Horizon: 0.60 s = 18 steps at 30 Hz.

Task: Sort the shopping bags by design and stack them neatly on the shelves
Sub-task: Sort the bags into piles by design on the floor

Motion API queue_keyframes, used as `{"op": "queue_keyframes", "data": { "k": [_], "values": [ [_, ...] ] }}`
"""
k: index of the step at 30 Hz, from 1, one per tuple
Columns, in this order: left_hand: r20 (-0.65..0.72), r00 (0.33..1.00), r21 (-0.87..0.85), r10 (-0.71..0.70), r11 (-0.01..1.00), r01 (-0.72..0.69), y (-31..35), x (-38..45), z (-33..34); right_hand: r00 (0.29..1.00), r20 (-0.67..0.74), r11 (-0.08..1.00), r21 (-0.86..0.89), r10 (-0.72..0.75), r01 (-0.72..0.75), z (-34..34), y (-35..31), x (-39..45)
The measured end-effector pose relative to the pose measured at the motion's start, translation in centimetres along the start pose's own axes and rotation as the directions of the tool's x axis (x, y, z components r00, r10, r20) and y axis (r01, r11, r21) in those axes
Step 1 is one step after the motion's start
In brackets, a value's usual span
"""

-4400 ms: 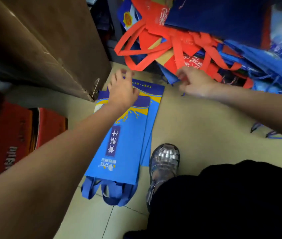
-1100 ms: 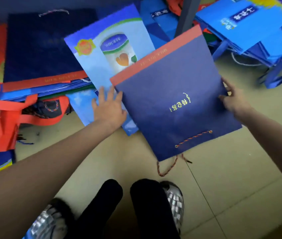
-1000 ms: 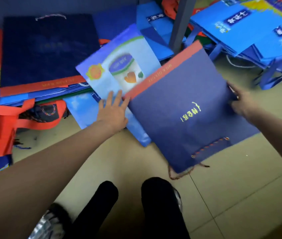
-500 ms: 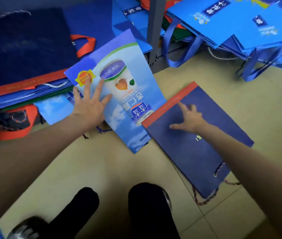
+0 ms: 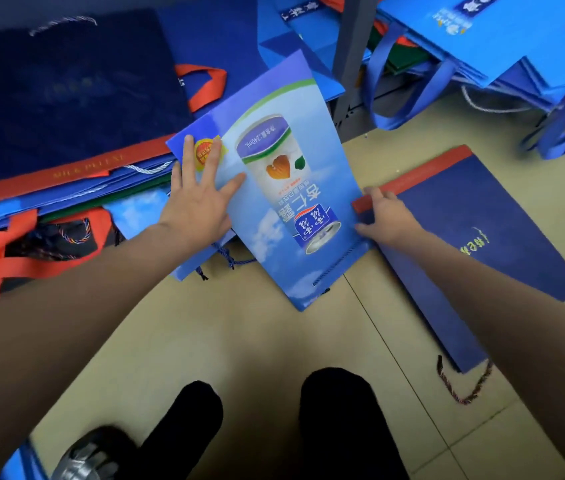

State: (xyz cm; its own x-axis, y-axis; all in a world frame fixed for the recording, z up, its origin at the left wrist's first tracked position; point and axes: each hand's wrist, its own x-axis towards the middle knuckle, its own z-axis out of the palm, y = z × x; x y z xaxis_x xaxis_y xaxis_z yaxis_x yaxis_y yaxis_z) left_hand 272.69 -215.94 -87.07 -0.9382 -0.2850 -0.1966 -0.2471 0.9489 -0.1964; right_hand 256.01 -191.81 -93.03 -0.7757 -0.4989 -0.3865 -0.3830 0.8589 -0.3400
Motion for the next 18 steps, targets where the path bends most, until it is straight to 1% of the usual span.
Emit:
{"op": "queue_keyframes", "data": {
  "k": [2, 3, 4, 6, 7, 8, 9, 10, 12, 13, 14, 16, 18],
  "values": [
    [-0.157, 0.987, -0.128, -0.022, 0.992, 0.002, -0.9, -0.1, 0.2, 0.998, -0.066, 0.977, 0.210, -0.015, 0.029, -1.5, -1.9, 1.5],
    [-0.218, 0.974, -0.191, -0.062, 0.981, 0.020, -1.3, -0.1, 0.3, 0.996, -0.087, 0.950, 0.309, -0.021, 0.047, -1.9, -3.0, 2.5],
    [-0.238, 0.964, -0.270, -0.122, 0.961, 0.055, -1.8, -0.1, 0.1, 0.996, -0.087, 0.906, 0.420, -0.016, 0.051, -2.3, -4.2, 3.4],
    [-0.197, 0.953, -0.409, -0.232, 0.902, 0.135, -2.3, -0.1, -0.6, 0.998, -0.052, 0.775, 0.632, 0.035, 0.006, -2.7, -6.6, 4.9],
    [-0.209, 0.941, -0.447, -0.266, 0.882, 0.149, -2.5, -0.2, -0.8, 0.996, -0.064, 0.716, 0.698, 0.058, 0.003, -2.8, -7.5, 5.3],
    [-0.255, 0.923, -0.477, -0.289, 0.868, 0.140, -2.7, -0.4, -1.0, 0.993, -0.101, 0.672, 0.740, 0.063, 0.033, -2.9, -8.4, 5.2],
    [-0.310, 0.896, -0.511, -0.318, 0.851, 0.125, -2.8, -0.9, -1.1, 0.987, -0.156, 0.648, 0.756, 0.036, 0.096, -3.0, -9.2, 4.7],
    [-0.358, 0.860, -0.552, -0.363, 0.825, 0.119, -2.9, -1.6, -1.2, 0.975, -0.219, 0.641, 0.745, -0.025, 0.184, -3.3, -9.9, 3.9],
    [-0.416, 0.779, -0.632, -0.469, 0.765, 0.124, -3.4, -3.1, -1.6, 0.937, -0.312, 0.626, 0.703, -0.155, 0.338, -4.3, -10.9, 2.0],
    [-0.437, 0.748, -0.655, -0.499, 0.747, 0.115, -3.6, -3.9, -1.9, 0.920, -0.345, 0.631, 0.675, -0.187, 0.382, -5.2, -11.4, 1.0],
    [-0.462, 0.729, -0.665, -0.504, 0.741, 0.091, -3.7, -4.6, -2.3, 0.903, -0.378, 0.638, 0.648, -0.204, 0.416, -6.2, -11.8, 0.0],
    [-0.515, 0.712, -0.659, -0.477, 0.752, 0.027, -4.1, -5.4, -3.4, 0.861, -0.459, 0.658, 0.582, -0.218, 0.477, -8.6, -12.4, -1.8],
    [-0.546, 0.701, -0.650, -0.459, 0.760, -0.009, -4.5, -5.8, -4.5, 0.812, -0.545, 0.709, 0.487, -0.210, 0.511, -11.4, -13.4, -3.4]
  ]
}}
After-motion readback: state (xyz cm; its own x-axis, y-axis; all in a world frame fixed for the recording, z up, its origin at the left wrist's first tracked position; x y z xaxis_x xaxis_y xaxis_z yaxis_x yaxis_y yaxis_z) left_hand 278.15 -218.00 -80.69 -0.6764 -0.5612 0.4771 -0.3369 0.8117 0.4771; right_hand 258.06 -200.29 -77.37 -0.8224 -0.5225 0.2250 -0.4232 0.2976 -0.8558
